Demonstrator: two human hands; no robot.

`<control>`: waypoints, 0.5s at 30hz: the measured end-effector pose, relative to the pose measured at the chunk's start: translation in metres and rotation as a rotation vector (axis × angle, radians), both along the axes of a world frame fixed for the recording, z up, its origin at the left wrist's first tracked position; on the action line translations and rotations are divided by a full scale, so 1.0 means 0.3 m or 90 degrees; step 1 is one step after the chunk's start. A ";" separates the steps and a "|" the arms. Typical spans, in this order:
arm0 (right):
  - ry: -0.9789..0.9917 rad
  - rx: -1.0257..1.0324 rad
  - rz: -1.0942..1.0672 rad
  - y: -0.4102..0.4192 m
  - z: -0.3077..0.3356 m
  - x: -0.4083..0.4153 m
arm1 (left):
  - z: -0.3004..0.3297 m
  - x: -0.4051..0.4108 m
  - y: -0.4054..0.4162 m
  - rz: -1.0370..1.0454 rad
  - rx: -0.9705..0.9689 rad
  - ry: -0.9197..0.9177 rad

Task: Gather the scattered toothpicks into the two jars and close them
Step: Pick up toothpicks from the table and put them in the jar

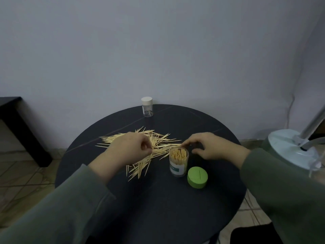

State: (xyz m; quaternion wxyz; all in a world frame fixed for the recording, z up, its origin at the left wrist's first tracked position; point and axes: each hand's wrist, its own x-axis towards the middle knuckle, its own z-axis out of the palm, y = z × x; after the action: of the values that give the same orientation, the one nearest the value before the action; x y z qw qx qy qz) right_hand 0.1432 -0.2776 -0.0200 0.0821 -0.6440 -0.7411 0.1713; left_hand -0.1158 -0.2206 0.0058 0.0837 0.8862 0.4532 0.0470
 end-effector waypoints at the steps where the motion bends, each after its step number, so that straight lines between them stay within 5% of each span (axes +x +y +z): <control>1: -0.006 0.024 -0.004 0.010 -0.004 -0.004 | 0.000 -0.013 0.009 0.035 -0.019 0.052; 6: -0.076 0.095 0.023 0.065 -0.044 -0.056 | -0.019 -0.048 0.025 0.140 -0.123 0.242; 15: -0.125 0.099 0.149 0.153 -0.085 -0.129 | -0.057 -0.042 0.035 0.136 -0.132 0.167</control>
State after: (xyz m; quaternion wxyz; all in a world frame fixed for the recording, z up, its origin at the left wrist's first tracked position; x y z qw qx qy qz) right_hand 0.1045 -0.2317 -0.0456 0.0386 -0.5589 -0.8263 0.0578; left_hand -0.1285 -0.2102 -0.0114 0.1092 0.8181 0.5543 -0.1075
